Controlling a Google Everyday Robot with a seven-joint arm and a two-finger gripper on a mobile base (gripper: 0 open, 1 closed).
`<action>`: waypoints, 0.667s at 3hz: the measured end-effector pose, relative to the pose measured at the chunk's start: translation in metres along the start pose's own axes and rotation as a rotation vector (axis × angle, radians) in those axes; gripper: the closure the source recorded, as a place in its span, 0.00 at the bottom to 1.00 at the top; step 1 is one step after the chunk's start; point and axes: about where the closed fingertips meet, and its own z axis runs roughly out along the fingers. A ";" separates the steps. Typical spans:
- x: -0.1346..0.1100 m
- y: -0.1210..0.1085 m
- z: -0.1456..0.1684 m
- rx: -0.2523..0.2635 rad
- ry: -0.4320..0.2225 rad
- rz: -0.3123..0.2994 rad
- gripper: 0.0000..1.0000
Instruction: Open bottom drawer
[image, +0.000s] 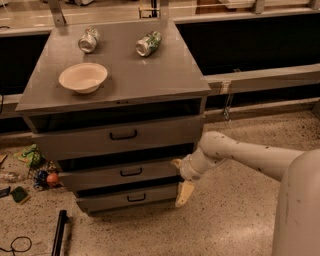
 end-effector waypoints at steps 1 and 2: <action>0.019 0.006 0.035 0.015 -0.008 0.014 0.00; 0.021 0.004 0.040 0.026 -0.011 0.017 0.00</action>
Offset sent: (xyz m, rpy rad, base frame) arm -0.0052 0.0026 -0.0359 0.0079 -0.0021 -0.0160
